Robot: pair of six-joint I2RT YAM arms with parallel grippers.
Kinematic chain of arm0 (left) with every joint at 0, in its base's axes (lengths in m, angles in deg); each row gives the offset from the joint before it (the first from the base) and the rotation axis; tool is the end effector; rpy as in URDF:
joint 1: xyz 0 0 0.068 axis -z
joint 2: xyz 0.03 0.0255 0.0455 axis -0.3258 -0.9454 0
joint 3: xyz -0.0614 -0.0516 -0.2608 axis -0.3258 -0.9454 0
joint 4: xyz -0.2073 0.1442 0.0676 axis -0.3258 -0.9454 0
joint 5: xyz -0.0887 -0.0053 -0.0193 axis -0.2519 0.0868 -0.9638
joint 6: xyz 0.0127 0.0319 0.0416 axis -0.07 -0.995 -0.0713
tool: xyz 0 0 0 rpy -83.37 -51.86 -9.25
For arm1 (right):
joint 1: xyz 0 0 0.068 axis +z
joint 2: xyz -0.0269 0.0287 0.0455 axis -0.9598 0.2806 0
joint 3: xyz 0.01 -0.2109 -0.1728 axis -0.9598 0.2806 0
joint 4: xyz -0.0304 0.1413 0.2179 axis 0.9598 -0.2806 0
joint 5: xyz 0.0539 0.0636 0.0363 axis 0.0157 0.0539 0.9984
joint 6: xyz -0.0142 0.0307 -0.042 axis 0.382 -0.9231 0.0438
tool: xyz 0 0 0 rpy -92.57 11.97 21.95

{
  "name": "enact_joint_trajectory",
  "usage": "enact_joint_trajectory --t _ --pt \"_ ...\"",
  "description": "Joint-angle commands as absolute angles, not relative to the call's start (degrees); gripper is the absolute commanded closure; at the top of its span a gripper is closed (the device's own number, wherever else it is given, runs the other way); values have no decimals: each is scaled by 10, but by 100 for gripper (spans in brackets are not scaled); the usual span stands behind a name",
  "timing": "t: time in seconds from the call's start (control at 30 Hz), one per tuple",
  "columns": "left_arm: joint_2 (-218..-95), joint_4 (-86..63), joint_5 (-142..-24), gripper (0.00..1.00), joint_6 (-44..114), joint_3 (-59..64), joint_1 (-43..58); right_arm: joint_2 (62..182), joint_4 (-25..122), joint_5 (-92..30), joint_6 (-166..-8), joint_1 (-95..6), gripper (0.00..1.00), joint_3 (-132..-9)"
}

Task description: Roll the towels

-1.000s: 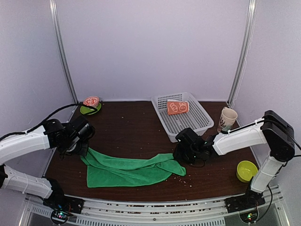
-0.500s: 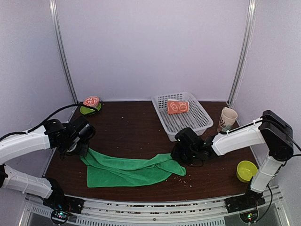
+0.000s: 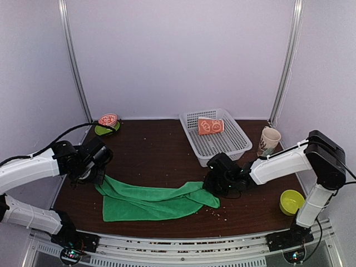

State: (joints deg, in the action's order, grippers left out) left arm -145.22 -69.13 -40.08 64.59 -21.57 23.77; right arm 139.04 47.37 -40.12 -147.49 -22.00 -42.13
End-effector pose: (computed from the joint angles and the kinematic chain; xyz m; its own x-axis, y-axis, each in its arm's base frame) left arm 0.1532 -0.1144 0.2430 -0.8044 -0.0013 -0.5941 -0.1409 0.9719 0.1887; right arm 0.2020 0.2544 0.1352 -0.9054 0.3433 -0.2498 0.1583 0.8189 0.5516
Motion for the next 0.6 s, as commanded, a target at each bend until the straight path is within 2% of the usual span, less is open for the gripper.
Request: enact_joint_trajectory --t 0.0,0.3,0.57 --pt "-1452 -675 -402 100 640 -219 233 1362 467 -423 -1471 -220 100 -413" --pt "-1389 -671 -404 100 631 -191 234 1167 371 -494 -1397 -219 100 -430" --pt "-1224 -588 -461 100 564 -165 234 990 300 -499 -1242 -217 100 -465"
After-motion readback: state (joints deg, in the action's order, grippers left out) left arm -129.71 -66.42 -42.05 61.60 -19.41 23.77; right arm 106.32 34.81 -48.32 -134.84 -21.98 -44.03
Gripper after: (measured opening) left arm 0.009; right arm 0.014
